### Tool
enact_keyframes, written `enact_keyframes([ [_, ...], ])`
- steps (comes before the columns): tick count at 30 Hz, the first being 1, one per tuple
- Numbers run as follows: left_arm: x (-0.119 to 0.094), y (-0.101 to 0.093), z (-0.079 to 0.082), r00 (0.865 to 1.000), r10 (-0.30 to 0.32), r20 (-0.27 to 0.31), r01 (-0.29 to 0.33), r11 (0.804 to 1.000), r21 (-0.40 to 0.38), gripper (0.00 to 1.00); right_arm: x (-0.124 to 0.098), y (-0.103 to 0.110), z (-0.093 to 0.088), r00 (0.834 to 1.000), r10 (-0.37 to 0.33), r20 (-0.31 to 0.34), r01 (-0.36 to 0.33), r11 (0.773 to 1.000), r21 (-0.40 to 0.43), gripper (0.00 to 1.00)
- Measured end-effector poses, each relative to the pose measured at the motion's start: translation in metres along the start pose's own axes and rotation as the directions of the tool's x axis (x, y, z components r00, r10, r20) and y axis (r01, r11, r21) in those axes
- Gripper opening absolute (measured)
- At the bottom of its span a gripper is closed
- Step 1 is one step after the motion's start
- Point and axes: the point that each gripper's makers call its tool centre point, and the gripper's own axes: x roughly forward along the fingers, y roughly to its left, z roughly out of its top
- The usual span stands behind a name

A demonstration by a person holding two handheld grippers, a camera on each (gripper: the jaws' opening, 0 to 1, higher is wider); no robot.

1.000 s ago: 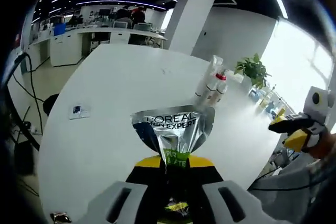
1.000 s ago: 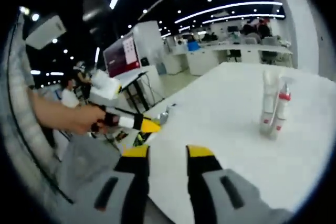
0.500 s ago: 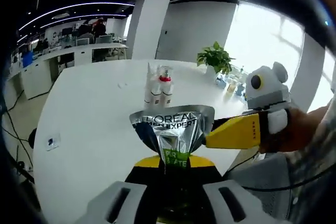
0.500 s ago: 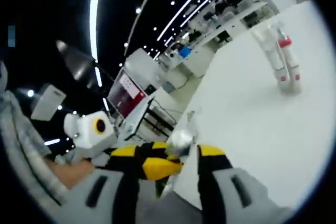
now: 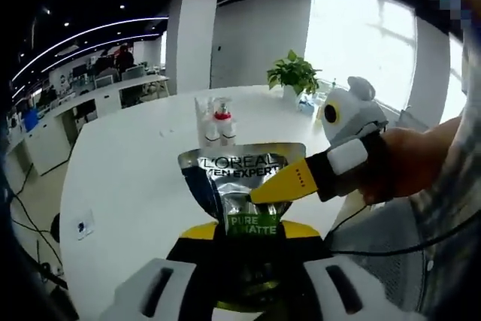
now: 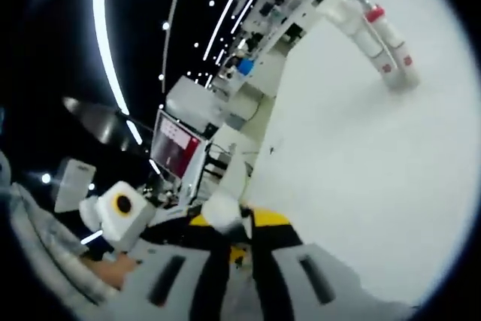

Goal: Arrange the skincare products in the storage area until every visible bottle or jar stands upright without overlapping.

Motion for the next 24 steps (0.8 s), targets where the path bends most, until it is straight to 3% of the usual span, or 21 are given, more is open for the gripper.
enact_keyframes([
  [2,-0.003,0.003,-0.003,1.0,-0.007,0.004,0.007,1.0,-0.02,0.38,0.0,0.001,-0.001,1.0,0.006,-0.012,-0.006,1.0,0.005,0.07],
  [4,-0.006,0.0,-0.003,0.998,-0.055,0.029,0.056,0.997,-0.05,0.41,-0.001,0.002,-0.001,1.0,0.009,-0.018,-0.009,1.0,0.005,0.07],
  [5,-0.01,-0.002,0.002,0.992,-0.102,0.079,0.109,0.989,-0.097,0.44,-0.001,0.003,-0.001,1.0,0.015,-0.02,-0.015,1.0,0.006,0.07],
  [8,-0.021,0.018,0.005,0.985,-0.086,0.148,0.121,0.961,-0.248,0.46,-0.005,0.007,0.002,0.999,0.034,-0.023,-0.034,0.999,-0.003,0.06],
  [10,-0.027,0.027,0.006,0.981,-0.091,0.173,0.136,0.953,-0.27,0.46,-0.007,0.01,0.003,0.998,0.052,-0.028,-0.052,0.999,-0.005,0.06],
  [13,-0.029,0.025,0.006,0.975,-0.139,0.171,0.183,0.943,-0.278,0.48,-0.01,0.016,0.001,0.995,0.084,-0.058,-0.086,0.996,-0.024,0.06],
  [15,-0.031,0.013,0.011,0.952,-0.228,0.203,0.286,0.901,-0.327,0.48,-0.013,0.021,0.0,0.99,0.117,-0.075,-0.12,0.992,-0.029,0.06],
  [17,-0.032,0.001,0.017,0.918,-0.306,0.253,0.387,0.829,-0.402,0.48,-0.016,0.031,0.0,0.982,0.172,-0.077,-0.174,0.985,-0.018,0.06],
  [18,-0.032,0.0,0.019,0.913,-0.31,0.266,0.399,0.82,-0.411,0.48,-0.017,0.034,0.002,0.978,0.196,-0.075,-0.197,0.98,-0.014,0.05],
  [20,-0.034,-0.003,0.028,0.887,-0.32,0.332,0.447,0.773,-0.45,0.47,-0.019,0.039,0.002,0.971,0.225,-0.081,-0.226,0.974,-0.004,0.05],
  [22,-0.036,-0.005,0.031,0.872,-0.328,0.362,0.476,0.737,-0.479,0.41,-0.02,0.043,0.002,0.966,0.243,-0.092,-0.245,0.97,-0.006,0.05],
  [23,-0.036,-0.004,0.031,0.87,-0.325,0.37,0.48,0.728,-0.489,0.35,-0.021,0.044,0.002,0.963,0.249,-0.101,-0.251,0.968,-0.007,0.05],
  [24,-0.036,-0.003,0.028,0.874,-0.328,0.36,0.476,0.732,-0.488,0.29,-0.023,0.044,0.004,0.961,0.258,-0.103,-0.26,0.966,-0.003,0.05],
])
